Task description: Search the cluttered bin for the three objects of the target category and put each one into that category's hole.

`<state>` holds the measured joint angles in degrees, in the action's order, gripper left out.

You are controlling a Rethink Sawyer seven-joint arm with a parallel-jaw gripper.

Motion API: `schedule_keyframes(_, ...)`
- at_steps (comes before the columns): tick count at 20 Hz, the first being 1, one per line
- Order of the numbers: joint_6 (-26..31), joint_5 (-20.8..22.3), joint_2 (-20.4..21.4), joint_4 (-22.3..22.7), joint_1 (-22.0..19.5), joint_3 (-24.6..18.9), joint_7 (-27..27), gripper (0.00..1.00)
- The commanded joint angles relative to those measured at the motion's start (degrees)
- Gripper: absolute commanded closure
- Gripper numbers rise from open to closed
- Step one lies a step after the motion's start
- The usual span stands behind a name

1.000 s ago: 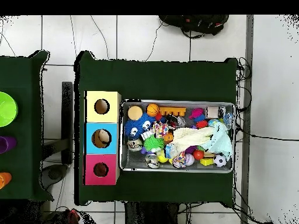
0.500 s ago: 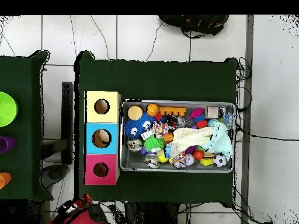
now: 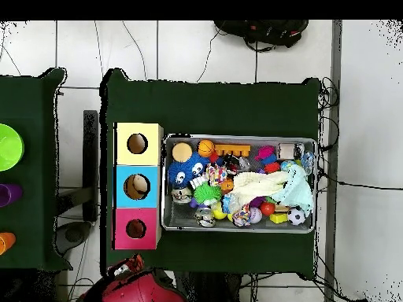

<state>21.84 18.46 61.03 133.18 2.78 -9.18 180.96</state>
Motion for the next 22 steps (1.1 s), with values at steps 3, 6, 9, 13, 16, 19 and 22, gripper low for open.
schedule_keyframes(3, -5.31, 3.47, -7.52, -4.88, 3.34, 3.65, 2.07, 1.0)
schedule_keyframes(6, -5.65, 3.03, -9.39, -6.54, 4.97, 4.77, 2.66, 1.0)
schedule_keyframes(9, -5.47, 2.35, -10.82, -8.15, 7.0, 6.23, 3.14, 1.0)
schedule_keyframes(13, -5.73, 1.56, -11.84, -8.78, 7.61, 7.19, 2.36, 1.0)
schedule_keyframes(16, -5.15, 1.14, -11.61, -9.29, 7.12, 7.71, 1.63, 1.0)
schedule_keyframes(19, -3.55, -0.57, -9.82, -8.92, 4.22, 5.74, -0.34, 1.0)
schedule_keyframes(22, -2.45, -1.43, -9.34, -9.38, 2.89, 4.91, -0.81, 1.0)
